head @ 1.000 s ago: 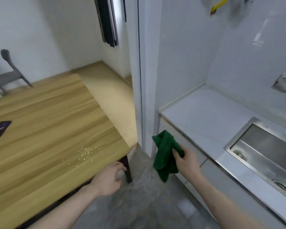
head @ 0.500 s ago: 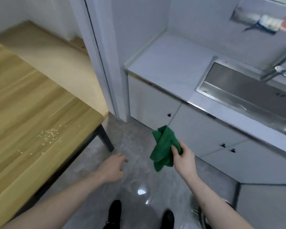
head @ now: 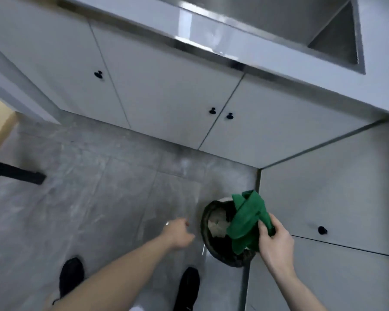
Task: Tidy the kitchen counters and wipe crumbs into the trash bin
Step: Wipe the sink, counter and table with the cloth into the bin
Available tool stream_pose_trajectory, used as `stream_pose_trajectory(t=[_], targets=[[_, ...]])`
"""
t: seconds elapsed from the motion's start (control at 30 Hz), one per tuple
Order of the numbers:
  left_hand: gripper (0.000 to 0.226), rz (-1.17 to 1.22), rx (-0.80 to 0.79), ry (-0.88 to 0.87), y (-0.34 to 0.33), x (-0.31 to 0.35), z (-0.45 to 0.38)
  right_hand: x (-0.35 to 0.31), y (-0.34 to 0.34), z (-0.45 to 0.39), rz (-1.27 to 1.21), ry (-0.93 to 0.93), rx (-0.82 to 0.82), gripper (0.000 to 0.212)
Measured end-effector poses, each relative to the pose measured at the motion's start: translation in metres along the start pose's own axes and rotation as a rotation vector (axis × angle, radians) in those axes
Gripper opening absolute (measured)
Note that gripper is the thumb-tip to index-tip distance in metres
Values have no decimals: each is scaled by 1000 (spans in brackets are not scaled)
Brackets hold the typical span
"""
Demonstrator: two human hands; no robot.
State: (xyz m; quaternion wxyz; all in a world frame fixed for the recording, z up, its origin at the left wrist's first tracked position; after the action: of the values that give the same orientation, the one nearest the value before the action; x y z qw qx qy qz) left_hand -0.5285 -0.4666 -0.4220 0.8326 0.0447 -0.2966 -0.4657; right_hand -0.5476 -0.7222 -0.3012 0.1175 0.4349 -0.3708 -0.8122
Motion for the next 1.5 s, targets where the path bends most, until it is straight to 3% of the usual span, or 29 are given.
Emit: stream_pose_trajectory(t=[0.1,0.27,0.43,0.53,0.73,0.87,1.03,1.27,1.5], targets=[[62,117,-45,53,-89,20,-72,74,0,-43,55,-28,0,31],[84,378,-32,285,-177,16,-145,131,-10,-83,111,-15,-30,31],[47,468,129,363,-199,-2,-190,148,-35,-106,91,14,-64,30],[39,436,202,348,-180,-16,-175,135,-46,-105,100,42,-77,28],[47,497,286,400,-54,-106,-67,13,-77,-55,82,168,-221,35],[42,495,353,415,44,-185,46,-104,-120,0,122,333,-370,31],[42,658,509,447,137,-277,177,-271,-201,85,143,593,-511,28],[25,928,660,467,213,-394,292,-465,-321,225,136,878,-646,28],[37,1212,610,525,220,-482,324,-600,-433,322,97,1116,-708,31]])
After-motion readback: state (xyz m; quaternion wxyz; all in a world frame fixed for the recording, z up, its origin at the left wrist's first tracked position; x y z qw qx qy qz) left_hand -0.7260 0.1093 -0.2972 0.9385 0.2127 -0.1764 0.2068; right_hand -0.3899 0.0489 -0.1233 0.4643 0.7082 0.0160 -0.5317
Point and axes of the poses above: each hand's wrist, its own z-axis away from the middle knuckle, its own y-axis out of the back of the hand, x = y × z, the point moved 3 cm from there along -z, towards the middle knuckle, and after that the axes turned 2 degrees about -z, right-handed, at the moved point
